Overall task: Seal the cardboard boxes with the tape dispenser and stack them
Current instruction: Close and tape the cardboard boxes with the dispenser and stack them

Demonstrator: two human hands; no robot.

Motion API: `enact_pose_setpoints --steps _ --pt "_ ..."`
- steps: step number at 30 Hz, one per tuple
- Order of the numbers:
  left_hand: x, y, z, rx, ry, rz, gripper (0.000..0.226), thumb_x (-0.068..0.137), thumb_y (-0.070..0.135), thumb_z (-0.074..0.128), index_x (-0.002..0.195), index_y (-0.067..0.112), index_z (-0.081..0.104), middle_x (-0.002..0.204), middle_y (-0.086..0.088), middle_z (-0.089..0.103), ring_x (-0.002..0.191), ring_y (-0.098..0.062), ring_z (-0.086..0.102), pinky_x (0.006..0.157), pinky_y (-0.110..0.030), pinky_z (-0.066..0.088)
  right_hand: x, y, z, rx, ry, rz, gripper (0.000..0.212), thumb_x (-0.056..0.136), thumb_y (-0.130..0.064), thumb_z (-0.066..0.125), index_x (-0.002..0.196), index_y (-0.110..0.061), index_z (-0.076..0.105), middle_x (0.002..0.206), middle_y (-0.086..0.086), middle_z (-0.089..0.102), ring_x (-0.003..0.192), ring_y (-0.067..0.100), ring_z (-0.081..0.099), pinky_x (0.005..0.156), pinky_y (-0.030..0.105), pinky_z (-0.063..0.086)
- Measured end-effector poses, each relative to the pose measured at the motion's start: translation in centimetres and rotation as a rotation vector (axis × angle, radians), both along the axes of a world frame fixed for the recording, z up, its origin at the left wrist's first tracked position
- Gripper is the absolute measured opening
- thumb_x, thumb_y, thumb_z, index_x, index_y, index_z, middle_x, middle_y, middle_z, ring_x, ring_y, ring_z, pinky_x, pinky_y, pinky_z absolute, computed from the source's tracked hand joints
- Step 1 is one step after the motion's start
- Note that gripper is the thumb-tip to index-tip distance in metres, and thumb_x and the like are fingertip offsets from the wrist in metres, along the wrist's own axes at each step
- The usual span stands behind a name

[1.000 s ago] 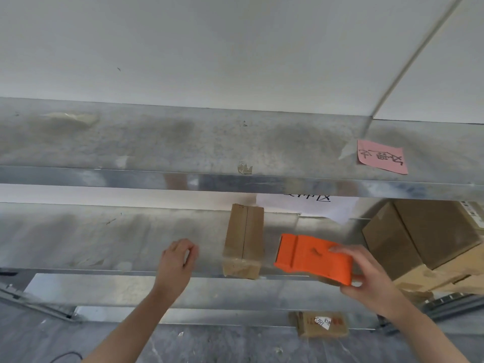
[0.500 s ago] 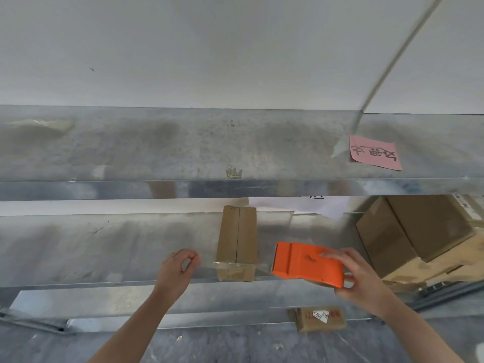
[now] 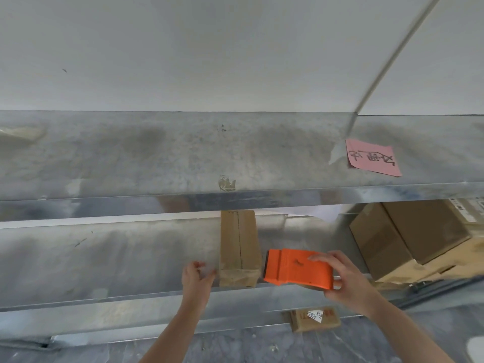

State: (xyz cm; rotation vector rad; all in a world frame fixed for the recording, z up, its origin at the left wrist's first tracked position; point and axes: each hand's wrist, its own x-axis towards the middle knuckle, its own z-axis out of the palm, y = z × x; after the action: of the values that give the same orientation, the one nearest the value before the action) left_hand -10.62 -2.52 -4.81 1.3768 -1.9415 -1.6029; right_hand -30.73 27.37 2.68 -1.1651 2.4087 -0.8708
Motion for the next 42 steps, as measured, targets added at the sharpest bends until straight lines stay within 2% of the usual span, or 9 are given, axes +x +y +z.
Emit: enact_pose_setpoints --steps 2,4,7,9,15,25,30,37,42 --pt "0.2 0.0 2.1 -0.167 0.158 0.027 0.025 0.094 0.021 0.057 0.118 0.022 0.048 0.125 0.002 0.045 0.117 -0.018 0.046 0.102 -0.035 0.039 -0.3 0.1 -0.1 0.011 0.002 0.007 0.082 0.065 -0.012 0.076 0.125 -0.057 0.043 0.123 -0.032 0.032 0.112 0.010 0.051 0.078 0.024 0.056" --pt "0.0 -0.1 4.8 -0.383 0.297 -0.246 0.037 0.098 0.032 0.050 0.133 0.027 0.045 0.142 0.014 0.039 0.136 -0.005 0.031 0.112 -0.025 0.024 -0.5 0.2 -0.1 0.015 0.002 0.014 0.082 0.067 -0.014 0.078 0.126 -0.058 0.041 0.125 -0.032 0.030 0.114 0.010 0.049 0.080 0.025 0.056" --pt "-0.8 0.2 5.9 -0.644 0.063 -0.855 0.064 0.092 0.055 0.050 0.148 0.039 0.021 0.153 0.030 0.009 0.142 0.008 -0.005 0.118 -0.020 0.001 -0.7 0.3 0.7 0.030 0.012 0.041 0.080 0.070 -0.018 0.078 0.127 -0.059 0.038 0.126 -0.032 0.028 0.115 0.009 0.048 0.083 0.022 0.054" --pt "-1.1 -0.5 4.9 -0.784 -0.013 -0.990 0.077 0.086 0.064 0.049 0.149 0.037 0.015 0.154 0.028 0.006 0.144 0.004 -0.003 0.121 -0.026 -0.001 -0.9 0.6 1.2 0.031 0.043 0.065 0.078 0.068 -0.018 0.074 0.128 -0.058 0.040 0.125 -0.030 0.030 0.112 0.009 0.049 0.081 0.020 0.053" --pt "-1.3 -1.4 3.3 -0.786 -0.048 -0.990 0.078 0.086 0.054 0.059 0.149 0.037 0.018 0.154 0.028 0.010 0.144 0.005 -0.001 0.121 -0.035 0.010 -3.3 2.7 2.0 0.169 0.226 0.145 0.084 0.068 -0.020 0.070 0.128 -0.068 0.035 0.117 -0.019 0.029 0.095 0.012 0.055 0.067 0.022 0.055" --pt "-1.5 -0.3 4.1 -0.677 -0.010 -0.937 0.081 0.080 0.058 0.063 0.148 0.035 0.024 0.153 0.028 0.015 0.144 0.005 0.001 0.120 -0.029 0.010 -2.5 -3.3 0.5 0.238 0.095 0.212 0.082 0.072 -0.019 0.073 0.124 -0.069 0.036 0.117 -0.007 0.034 0.102 0.013 0.049 0.084 0.024 0.050" --pt "-1.6 0.6 4.8 -0.489 0.037 -0.833 0.081 0.073 0.081 0.044 0.142 0.041 0.031 0.148 0.033 0.021 0.141 0.012 0.005 0.119 -0.024 0.007 -2.4 -3.6 -1.1 0.118 -0.038 0.139 0.066 0.056 -0.067 0.071 0.115 -0.072 0.043 0.112 -0.007 0.046 0.103 0.011 0.053 0.095 0.029 0.048" --pt "-1.5 0.6 5.3 -0.469 -0.020 -0.840 0.079 0.074 0.086 0.031 0.142 0.044 0.031 0.147 0.036 0.021 0.140 0.013 0.005 0.121 -0.030 0.008 -3.8 -3.8 -2.5 0.203 -0.139 0.131 0.080 0.061 -0.027 0.084 0.115 -0.070 0.043 0.119 -0.009 0.044 0.112 0.014 0.049 0.102 0.034 0.044" --pt "-1.7 0.7 4.9 -0.540 -0.040 -0.826 0.080 0.074 0.087 0.029 0.141 0.044 0.031 0.147 0.035 0.023 0.141 0.012 0.006 0.121 -0.032 0.010 -4.1 -4.0 -2.8 0.202 -0.143 0.126 0.081 0.063 -0.024 0.086 0.117 -0.067 0.045 0.120 -0.008 0.044 0.112 0.016 0.050 0.100 0.037 0.047"
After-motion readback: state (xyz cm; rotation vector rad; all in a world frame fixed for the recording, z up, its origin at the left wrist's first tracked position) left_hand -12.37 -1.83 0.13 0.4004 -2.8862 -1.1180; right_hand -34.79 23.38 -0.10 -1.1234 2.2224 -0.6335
